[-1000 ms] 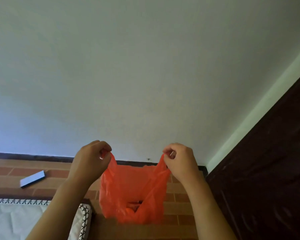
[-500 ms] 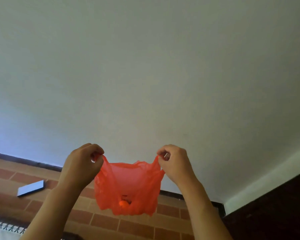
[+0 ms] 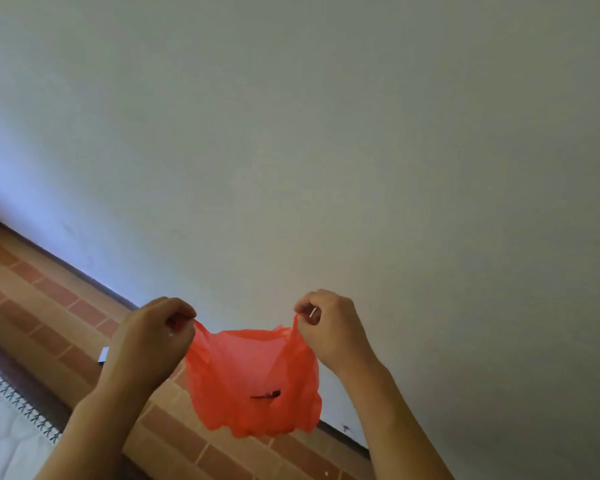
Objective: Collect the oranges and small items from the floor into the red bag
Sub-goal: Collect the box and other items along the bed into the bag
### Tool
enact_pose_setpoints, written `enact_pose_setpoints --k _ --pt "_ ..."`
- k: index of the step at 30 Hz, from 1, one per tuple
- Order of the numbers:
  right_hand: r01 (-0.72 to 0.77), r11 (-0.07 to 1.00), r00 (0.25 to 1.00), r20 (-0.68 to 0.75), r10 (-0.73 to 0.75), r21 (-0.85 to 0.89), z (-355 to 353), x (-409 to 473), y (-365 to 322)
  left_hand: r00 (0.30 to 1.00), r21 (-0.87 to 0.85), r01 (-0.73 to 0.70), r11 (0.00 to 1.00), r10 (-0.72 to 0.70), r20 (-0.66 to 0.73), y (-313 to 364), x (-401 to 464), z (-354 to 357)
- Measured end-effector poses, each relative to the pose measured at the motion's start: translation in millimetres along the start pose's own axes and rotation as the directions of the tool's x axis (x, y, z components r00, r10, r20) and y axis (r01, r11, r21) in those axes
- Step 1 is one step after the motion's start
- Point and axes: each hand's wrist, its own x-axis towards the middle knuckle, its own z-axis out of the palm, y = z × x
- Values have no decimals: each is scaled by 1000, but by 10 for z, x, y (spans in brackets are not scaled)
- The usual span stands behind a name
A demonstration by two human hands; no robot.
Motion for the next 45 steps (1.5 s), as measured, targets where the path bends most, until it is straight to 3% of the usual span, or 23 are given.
enact_pose_setpoints --k 11,23,32,35,41,45 --pt "96 995 983 157 -97 11 937 1270 -373 988 38 117 992 -113 -101 -904 737 -220" --pt "167 986 915 372 -158 8 2093 2340 -1177 924 -16 293 956 -288 -253 -2086 1411 -735" --pt "323 946 785 554 -278 16 3010 2955 -1522 793 -76 497 864 -489 -364 -2875 1381 -818" --pt "378 924 723 609 -328 48 3384 3178 -1595 737 -70 564 822 -541 -405 -3062 1409 -826" --pt "471 871 550 726 -413 138 4082 3688 -1713 561 -114 711 694 -658 -502 -3400 1503 -700" --pt "499 846 468 763 -445 188 4551 3991 -1723 525 -106 740 665 -668 -528 -3629 1619 -585"
